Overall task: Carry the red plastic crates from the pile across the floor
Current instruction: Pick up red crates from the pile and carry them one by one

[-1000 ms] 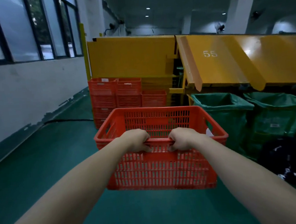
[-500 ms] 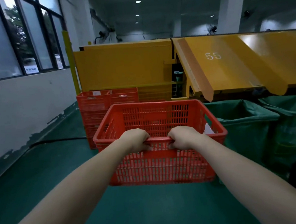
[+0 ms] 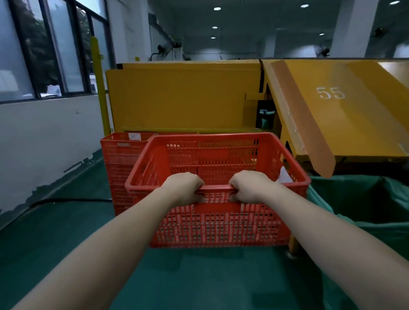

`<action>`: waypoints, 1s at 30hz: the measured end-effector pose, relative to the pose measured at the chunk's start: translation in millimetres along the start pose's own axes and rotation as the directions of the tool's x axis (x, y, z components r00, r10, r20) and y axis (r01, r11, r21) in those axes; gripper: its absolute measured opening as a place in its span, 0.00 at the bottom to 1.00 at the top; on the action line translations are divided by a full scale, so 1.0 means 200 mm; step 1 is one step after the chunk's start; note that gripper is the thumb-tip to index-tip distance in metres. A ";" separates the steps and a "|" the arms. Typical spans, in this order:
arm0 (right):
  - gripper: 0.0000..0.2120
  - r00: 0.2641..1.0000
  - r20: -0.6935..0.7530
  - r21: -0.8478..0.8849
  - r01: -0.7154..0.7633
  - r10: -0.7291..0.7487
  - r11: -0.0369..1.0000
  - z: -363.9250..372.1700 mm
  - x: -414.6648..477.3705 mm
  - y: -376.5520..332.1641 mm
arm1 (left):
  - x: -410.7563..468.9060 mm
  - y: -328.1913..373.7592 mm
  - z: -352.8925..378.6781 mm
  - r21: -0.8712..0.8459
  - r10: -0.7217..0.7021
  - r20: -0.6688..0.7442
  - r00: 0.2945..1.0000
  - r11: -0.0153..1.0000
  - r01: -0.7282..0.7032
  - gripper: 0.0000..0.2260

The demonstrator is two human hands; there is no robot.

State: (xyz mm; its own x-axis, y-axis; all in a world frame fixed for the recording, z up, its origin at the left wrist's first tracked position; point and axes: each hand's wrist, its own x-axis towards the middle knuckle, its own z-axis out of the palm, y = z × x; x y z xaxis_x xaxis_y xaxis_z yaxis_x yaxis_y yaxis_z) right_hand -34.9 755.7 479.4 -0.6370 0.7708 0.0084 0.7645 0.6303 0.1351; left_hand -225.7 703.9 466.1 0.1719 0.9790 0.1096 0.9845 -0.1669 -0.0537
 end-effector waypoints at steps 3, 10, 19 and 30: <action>0.07 1.000 -0.010 0.004 0.004 -0.004 1.000 0.02 0.29 0.14 | 0.29 -0.13 0.03 -0.001 -0.007 -0.012 1.000 1.000 0.007 0.09; 0.08 0.999 -0.037 -0.033 -0.011 0.010 0.999 0.12 1.05 0.43 | 1.00 -0.50 0.18 0.024 0.018 -0.045 0.999 1.000 -0.017 0.06; 0.09 0.989 -0.112 -0.069 -0.102 0.094 0.992 0.16 1.96 0.81 | 1.93 -0.97 0.26 0.059 0.101 -0.133 0.986 0.994 -0.094 0.09; 0.10 0.978 -0.170 -0.123 -0.140 0.118 0.983 0.29 2.81 1.39 | 2.95 -1.23 0.41 0.120 0.131 -0.181 0.975 0.987 -0.110 0.09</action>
State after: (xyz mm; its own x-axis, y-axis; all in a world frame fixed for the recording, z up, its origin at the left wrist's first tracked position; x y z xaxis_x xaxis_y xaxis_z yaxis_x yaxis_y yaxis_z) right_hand -175.4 1369.5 464.3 -0.5499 0.8128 0.1921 0.8280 0.5003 0.2534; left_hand -369.8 1332.9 462.4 0.3023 0.9114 0.2794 0.9484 -0.2580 -0.1844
